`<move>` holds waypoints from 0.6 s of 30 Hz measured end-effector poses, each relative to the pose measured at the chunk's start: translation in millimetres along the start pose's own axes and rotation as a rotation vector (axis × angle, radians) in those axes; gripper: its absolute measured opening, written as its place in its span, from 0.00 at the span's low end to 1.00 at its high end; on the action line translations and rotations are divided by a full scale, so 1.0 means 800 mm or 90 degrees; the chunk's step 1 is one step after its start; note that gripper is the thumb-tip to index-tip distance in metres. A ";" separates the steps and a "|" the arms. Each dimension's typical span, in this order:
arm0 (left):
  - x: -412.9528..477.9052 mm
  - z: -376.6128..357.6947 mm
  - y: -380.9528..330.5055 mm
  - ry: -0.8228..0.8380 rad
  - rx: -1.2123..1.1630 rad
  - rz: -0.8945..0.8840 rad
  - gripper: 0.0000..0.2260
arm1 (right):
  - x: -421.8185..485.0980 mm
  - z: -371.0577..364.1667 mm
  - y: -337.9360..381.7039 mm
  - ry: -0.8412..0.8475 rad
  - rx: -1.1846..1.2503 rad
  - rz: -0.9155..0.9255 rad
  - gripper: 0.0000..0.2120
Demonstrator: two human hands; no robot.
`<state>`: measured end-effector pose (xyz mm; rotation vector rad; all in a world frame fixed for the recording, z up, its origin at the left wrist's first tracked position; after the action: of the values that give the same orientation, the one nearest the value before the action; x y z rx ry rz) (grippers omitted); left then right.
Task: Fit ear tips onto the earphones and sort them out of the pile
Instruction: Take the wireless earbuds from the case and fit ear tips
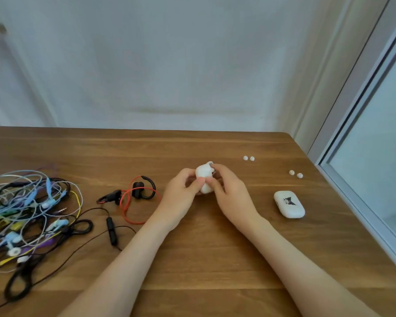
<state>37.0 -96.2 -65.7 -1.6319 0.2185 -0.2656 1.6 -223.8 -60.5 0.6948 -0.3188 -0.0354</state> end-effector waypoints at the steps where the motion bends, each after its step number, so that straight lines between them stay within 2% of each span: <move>1: -0.001 0.000 0.000 -0.001 0.017 -0.006 0.06 | 0.000 0.001 0.000 0.002 0.010 -0.020 0.16; 7: -0.005 -0.001 -0.003 -0.026 0.107 -0.031 0.09 | -0.006 0.007 0.003 -0.058 0.009 -0.073 0.11; 12: -0.005 -0.002 -0.006 -0.039 0.182 -0.047 0.05 | -0.002 0.005 -0.002 -0.060 0.069 -0.126 0.01; 15: -0.005 -0.004 -0.007 -0.059 0.206 -0.046 0.06 | 0.001 0.005 -0.007 -0.051 0.096 -0.148 0.03; 18: -0.009 0.001 -0.011 -0.124 0.232 -0.054 0.06 | 0.004 0.009 -0.014 -0.060 0.082 -0.169 0.04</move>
<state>30.5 -93.0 -57.4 -1.2961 -0.0473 -0.1966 3.0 -237.7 -61.6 0.8621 -0.3187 -0.3025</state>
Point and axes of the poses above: each hand's wrist, its own x-axis towards the middle knuckle, its own z-axis out of the back of the hand, y = z × x, the point moved 4 cm from there along x, towards the middle knuckle, and after that the axes turned 14 degrees about -x, right-handed, at the moved point
